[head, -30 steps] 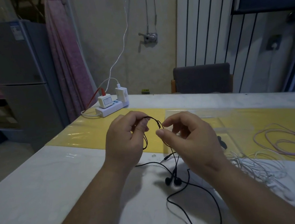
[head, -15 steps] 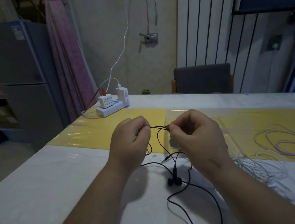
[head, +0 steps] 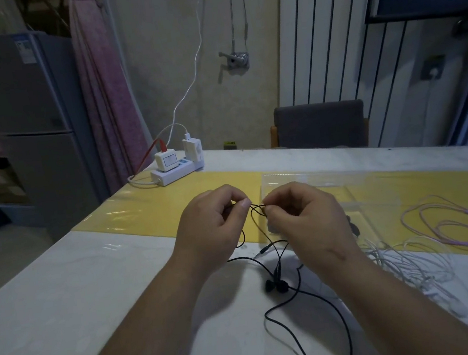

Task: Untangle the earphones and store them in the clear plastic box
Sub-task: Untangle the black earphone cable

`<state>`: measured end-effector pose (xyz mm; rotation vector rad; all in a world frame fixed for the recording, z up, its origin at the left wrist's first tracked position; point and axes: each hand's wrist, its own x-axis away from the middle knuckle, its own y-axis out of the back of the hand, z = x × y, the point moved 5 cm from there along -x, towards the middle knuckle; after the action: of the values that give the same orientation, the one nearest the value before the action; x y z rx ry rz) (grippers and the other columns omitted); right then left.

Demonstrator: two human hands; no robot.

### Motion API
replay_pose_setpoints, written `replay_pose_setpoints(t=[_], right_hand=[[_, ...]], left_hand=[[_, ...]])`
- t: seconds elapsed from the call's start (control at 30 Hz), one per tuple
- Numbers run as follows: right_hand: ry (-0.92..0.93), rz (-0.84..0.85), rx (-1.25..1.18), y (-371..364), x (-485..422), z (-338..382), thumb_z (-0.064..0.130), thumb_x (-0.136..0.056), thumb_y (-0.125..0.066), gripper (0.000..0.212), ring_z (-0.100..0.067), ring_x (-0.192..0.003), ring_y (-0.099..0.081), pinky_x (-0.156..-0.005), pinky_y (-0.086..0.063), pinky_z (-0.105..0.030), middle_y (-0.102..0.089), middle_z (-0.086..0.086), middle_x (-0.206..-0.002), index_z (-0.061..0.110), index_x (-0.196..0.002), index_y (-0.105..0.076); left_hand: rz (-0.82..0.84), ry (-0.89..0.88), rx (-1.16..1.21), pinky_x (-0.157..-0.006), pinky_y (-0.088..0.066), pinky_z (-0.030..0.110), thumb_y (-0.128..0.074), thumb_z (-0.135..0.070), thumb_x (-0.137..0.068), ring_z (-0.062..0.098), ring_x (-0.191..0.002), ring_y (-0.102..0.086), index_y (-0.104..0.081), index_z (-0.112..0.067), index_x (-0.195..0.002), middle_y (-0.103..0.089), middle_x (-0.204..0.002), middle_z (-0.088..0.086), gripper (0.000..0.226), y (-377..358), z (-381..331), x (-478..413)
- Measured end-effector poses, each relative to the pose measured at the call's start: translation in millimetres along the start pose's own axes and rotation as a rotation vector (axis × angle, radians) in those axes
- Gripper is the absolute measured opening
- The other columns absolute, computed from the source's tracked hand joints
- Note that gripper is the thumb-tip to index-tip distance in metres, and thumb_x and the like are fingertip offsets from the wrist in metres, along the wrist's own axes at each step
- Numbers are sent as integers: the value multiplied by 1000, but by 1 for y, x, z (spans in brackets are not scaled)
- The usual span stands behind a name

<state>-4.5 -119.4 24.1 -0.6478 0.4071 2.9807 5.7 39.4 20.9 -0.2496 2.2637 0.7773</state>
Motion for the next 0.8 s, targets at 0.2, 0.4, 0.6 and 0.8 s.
replay_pose_setpoints(t=[0.2,0.4,0.6,0.8], right_hand=[[-221,107,-593,-7,-6,-11,-3,-81,-56,21,-17,-63,-45,-58,-35,-35,-59,-6,-78,17,-86,-53],[-259,160,-332,-4,-5,-16,19,-65,-52,15,-18,-63,-39,-56,-30,-30,-42,5,-55,22,-73,-64],[-159,75,131,6,-9,-16,22,-73,-62,6,-19,-76,-69,-72,-56,-39,-72,1,-73,21,-70,-68],[-108,100,369,7,-10,-13,34,-93,-58,19,-13,-79,-65,-72,-52,-32,-70,7,-81,22,-83,-69]], left_hand=[[59,66,-24,-54,-36,28,-49,-30,-84,10,-60,-47,-49,-31,-69,-52,-58,-8,16,-6,0,0],[80,58,-55,-53,-34,26,-48,-30,-83,10,-62,-47,-53,-23,-72,-52,-59,-8,14,-8,2,0],[36,97,-13,-52,-35,29,-48,-29,-83,9,-56,-43,-49,-26,-69,-50,-57,-8,14,-2,4,0],[40,112,15,-53,-36,31,-48,-32,-85,9,-55,-42,-48,-24,-67,-50,-56,-9,19,-2,4,0]])
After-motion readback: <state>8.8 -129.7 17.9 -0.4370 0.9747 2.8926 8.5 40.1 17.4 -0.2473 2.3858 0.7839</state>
